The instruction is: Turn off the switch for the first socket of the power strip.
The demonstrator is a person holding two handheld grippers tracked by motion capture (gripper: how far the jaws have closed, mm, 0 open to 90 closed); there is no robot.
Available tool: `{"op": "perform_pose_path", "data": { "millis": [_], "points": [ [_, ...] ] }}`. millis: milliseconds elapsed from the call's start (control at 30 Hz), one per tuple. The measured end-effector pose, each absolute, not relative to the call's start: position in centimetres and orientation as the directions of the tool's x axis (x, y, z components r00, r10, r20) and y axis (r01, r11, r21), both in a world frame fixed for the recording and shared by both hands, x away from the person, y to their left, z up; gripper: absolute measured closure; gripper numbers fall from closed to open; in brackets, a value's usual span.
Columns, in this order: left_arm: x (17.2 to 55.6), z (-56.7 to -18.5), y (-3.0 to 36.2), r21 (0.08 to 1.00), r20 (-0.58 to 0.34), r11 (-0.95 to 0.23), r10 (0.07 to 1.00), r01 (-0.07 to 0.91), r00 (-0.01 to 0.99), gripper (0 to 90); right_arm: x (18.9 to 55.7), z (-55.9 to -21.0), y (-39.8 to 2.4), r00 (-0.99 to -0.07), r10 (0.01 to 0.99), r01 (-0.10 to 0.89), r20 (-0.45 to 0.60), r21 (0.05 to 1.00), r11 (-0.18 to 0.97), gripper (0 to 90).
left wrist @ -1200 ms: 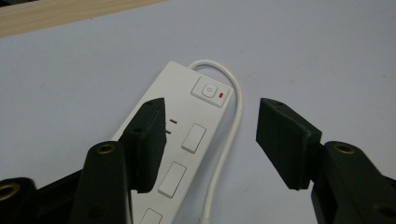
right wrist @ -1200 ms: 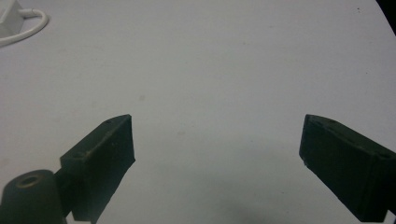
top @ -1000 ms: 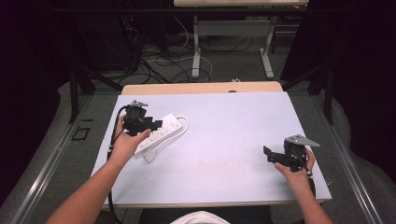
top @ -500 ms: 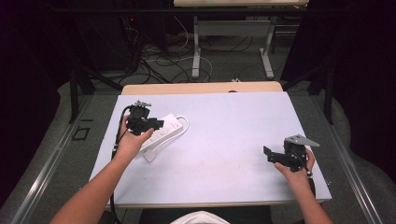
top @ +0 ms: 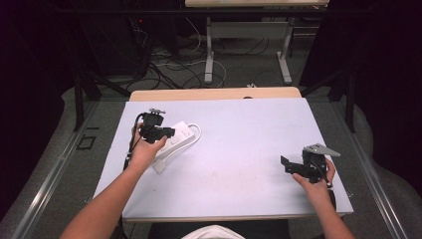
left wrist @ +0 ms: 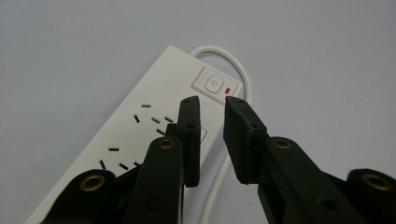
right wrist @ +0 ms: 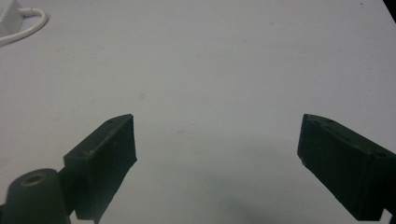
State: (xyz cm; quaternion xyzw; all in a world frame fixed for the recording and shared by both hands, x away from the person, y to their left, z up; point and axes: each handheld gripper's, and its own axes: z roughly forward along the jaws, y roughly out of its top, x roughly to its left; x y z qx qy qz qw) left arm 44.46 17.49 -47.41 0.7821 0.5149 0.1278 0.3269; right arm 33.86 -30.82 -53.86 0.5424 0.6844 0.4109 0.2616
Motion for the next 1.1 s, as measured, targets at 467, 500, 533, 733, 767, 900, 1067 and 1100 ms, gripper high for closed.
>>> {"op": "perform_pose_path", "data": {
  "millis": [467, 500, 533, 733, 767, 900, 1067, 1100],
  "points": [
    [45.3, -48.4, 17.0, 0.606, -0.145, -0.239, 0.905, 0.759, 0.401, 85.0, 33.9, -53.9, -30.8, -0.275, 0.957, 0.531, 0.096, 0.844, 0.068, 11.1],
    [45.3, -48.5, 17.0, 0.605, -0.143, -0.241, 0.904, 0.758, 0.402, 85.5, 33.9, -53.9, -30.7, -0.270, 0.958, 0.527, 0.094, 0.847, 0.065, 11.0],
    [45.4, -48.6, 17.0, 0.600, -0.149, -0.235, 0.906, 0.764, 0.396, 86.2, 33.9, -53.9, -30.7, -0.272, 0.958, 0.530, 0.095, 0.846, 0.066, 11.0],
    [45.8, -49.2, 17.0, 0.577, -0.145, -0.236, 0.913, 0.782, 0.382, 88.0, 33.9, -53.9, -30.8, -0.275, 0.957, 0.532, 0.097, 0.844, 0.067, 11.1],
    [45.8, -49.3, 17.0, 0.575, -0.145, -0.231, 0.915, 0.784, 0.377, 88.4, 33.9, -53.9, -30.8, -0.275, 0.956, 0.531, 0.097, 0.844, 0.067, 11.1],
    [45.9, -49.5, 17.0, 0.559, -0.145, -0.225, 0.921, 0.798, 0.362, 89.3, 33.9, -54.0, -30.7, -0.271, 0.958, 0.528, 0.094, 0.847, 0.066, 11.1],
    [46.1, -49.8, 17.0, 0.545, -0.134, -0.235, 0.923, 0.805, 0.360, 89.6, 33.9, -54.0, -30.7, -0.270, 0.958, 0.528, 0.094, 0.847, 0.065, 11.2],
    [46.1, -49.9, 16.9, 0.539, -0.140, -0.227, 0.925, 0.811, 0.352, 89.7, 33.9, -54.0, -30.7, -0.270, 0.958, 0.529, 0.094, 0.846, 0.066, 11.3]
  ]
}}
